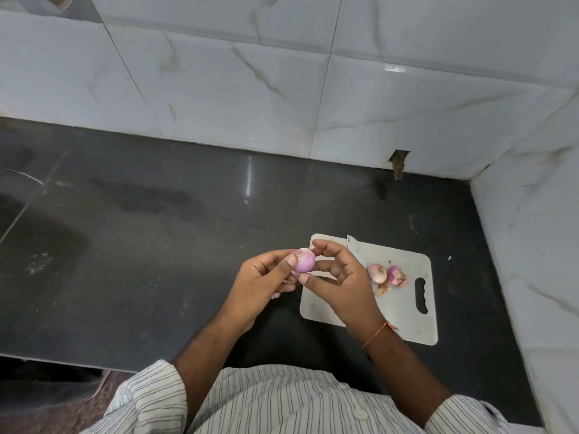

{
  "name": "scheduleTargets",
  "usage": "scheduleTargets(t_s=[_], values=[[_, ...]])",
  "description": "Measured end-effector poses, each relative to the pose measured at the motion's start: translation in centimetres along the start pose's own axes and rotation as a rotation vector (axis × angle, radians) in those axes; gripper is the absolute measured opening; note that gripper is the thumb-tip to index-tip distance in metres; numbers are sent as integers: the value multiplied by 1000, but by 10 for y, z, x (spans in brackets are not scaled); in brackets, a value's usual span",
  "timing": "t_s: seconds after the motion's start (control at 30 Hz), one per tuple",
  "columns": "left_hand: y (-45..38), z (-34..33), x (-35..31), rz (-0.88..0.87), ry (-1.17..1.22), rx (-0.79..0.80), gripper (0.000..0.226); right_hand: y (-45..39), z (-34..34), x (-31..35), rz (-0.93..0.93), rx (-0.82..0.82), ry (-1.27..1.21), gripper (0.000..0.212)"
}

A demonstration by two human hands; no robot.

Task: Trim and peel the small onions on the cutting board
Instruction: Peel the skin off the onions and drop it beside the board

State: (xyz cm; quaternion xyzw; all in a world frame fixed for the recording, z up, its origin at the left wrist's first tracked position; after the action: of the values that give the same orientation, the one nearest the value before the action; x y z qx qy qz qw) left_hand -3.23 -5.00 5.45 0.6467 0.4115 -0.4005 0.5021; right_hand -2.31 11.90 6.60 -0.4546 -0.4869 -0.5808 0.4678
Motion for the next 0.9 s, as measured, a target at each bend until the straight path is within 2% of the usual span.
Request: scheduleTargets(t_s=[0.2,0.4,0.6,0.77,0.9], values=[[4,1,-3,-19,-7,33,34,1,3,6,-78,105,-12,40],[4,-5,-6,3,24,44,40,3,5,8,-136,178,-89,44],[1,-4,-1,59,66,33,38,1,7,13,-93,198,-67,52],[-1,-5,1,94,70,80,36,2,7,14,-25,187,34,39],[-1,-4,0,76,38,134,46,6,2,17,6,177,77,38]])
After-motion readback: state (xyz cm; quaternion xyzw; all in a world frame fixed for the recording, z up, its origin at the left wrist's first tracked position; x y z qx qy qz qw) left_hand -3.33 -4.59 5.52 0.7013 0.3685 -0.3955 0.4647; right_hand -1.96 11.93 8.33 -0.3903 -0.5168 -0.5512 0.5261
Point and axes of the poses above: each hand's wrist, its own y-axis away from the middle knuckle, its own z-axis out of the back of the hand, x = y × z, the point moved 7 cm from there along -y, towards the middle knuckle, and after that the axes turned 4 degrees about -x, right-handed, at the moved point
